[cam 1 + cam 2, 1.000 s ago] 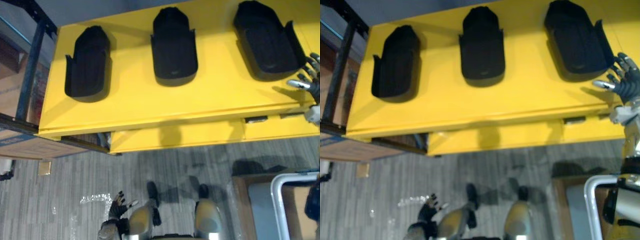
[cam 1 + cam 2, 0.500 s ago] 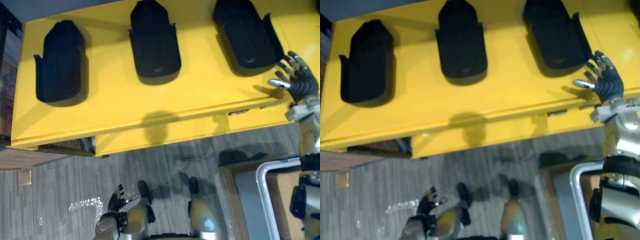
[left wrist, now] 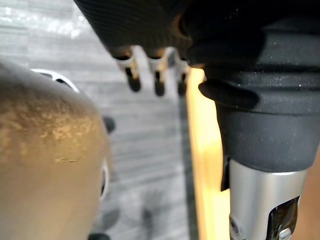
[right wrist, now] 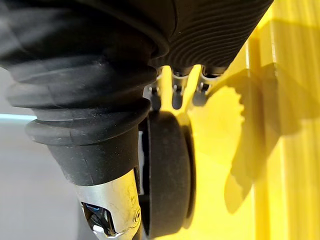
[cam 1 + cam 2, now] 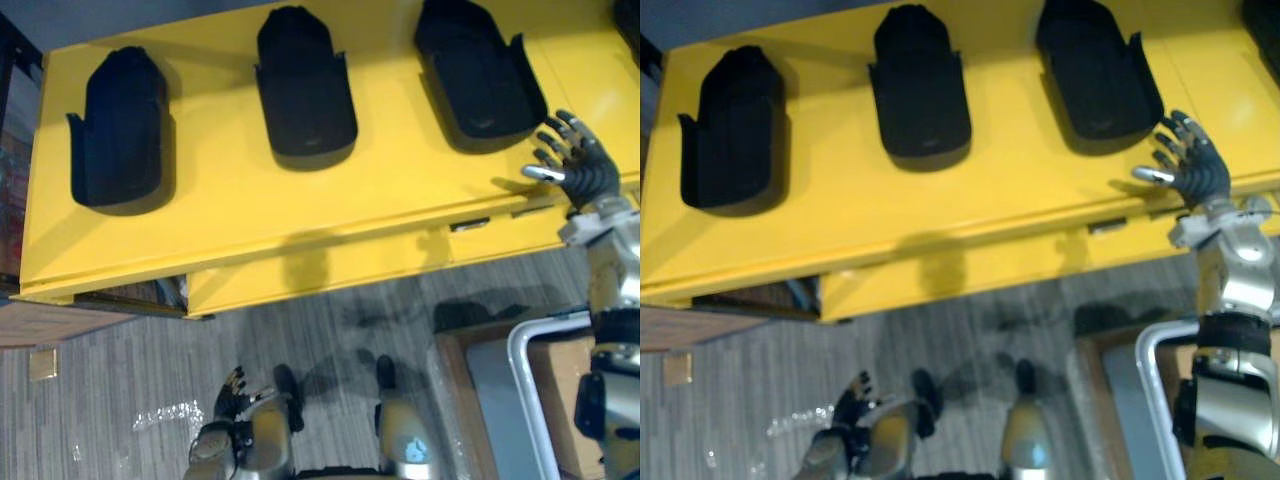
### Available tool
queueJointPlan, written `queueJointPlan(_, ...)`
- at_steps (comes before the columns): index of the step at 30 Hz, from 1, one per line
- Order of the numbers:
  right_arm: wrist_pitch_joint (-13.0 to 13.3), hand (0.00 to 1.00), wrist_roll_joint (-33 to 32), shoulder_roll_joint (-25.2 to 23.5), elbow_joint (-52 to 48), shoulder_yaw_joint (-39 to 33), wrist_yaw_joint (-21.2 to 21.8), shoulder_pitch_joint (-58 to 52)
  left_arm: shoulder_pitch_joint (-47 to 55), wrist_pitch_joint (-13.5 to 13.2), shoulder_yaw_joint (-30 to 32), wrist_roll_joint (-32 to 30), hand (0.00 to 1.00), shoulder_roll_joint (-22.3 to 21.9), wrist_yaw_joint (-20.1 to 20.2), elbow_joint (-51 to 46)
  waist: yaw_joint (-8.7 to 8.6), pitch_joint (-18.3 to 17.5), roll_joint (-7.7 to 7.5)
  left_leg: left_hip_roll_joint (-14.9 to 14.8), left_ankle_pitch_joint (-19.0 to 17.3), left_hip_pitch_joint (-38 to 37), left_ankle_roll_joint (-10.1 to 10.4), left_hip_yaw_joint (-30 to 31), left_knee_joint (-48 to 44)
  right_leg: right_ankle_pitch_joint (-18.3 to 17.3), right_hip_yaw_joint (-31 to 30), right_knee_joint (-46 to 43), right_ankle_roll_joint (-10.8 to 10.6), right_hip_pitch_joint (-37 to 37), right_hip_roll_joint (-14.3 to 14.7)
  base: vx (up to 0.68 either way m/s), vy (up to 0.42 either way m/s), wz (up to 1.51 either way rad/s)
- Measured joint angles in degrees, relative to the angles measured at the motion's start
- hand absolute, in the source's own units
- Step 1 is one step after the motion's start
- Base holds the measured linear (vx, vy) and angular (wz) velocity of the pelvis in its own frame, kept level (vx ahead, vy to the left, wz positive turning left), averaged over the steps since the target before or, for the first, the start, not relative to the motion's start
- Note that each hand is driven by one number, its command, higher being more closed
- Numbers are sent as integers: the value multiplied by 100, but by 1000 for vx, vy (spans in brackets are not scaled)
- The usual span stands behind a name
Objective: Walk over and take plastic housings, then place them on the shelf
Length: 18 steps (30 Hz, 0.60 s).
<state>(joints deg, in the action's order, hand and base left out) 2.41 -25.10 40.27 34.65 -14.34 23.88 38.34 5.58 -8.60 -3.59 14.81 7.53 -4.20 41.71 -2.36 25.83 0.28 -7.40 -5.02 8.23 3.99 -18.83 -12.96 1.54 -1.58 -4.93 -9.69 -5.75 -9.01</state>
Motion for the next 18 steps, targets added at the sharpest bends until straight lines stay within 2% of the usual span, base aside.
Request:
queueJointPlan(8, 2, 0, 12, -52, 18, 158, -13, -181, 1, 12, -2, 0, 0, 8, -16, 18, 6, -246, -33, -5, -23, 122, -14, 67, -146, 14, 42, 27, 2, -17, -5, -9, 15, 3)
queueJointPlan(11, 16, 0, 19, -75, 37, 211, -165, -182, 1, 4, -2, -1, 0, 5, -25, 25, 7, -266, -31, -4, -22, 121, -15, 80, -145, 18, 74, 28, 7, -7, -6, -6, 5, 1)
queueJointPlan(15, 177, 0, 83, -144, 173, 206, -802, -193, 9, -18, -2, 0, 0, -29, -27, 187, 21, -368, -29, 22, -17, 87, -14, 88, -59, 24, 104, 67, 15, 29, -22, -9, 7, 2)
queueJointPlan(17, 427, 0, 270, -236, 155, 76, -1358, -358, 154, -18, -2, 1, 0, -103, -77, 251, 13, -651, -38, 93, 70, -20, 2, 87, 150, 37, 139, 171, 22, 88, -65, 45, 10, 5)
queueJointPlan(18, 479, 0, 356, -236, 95, -1, -1500, -426, 182, -22, -2, 5, 0, -128, -98, 249, 7, -720, -24, 104, 91, -45, 3, 97, 183, 37, 162, 183, 22, 111, -79, 74, 10, 5)
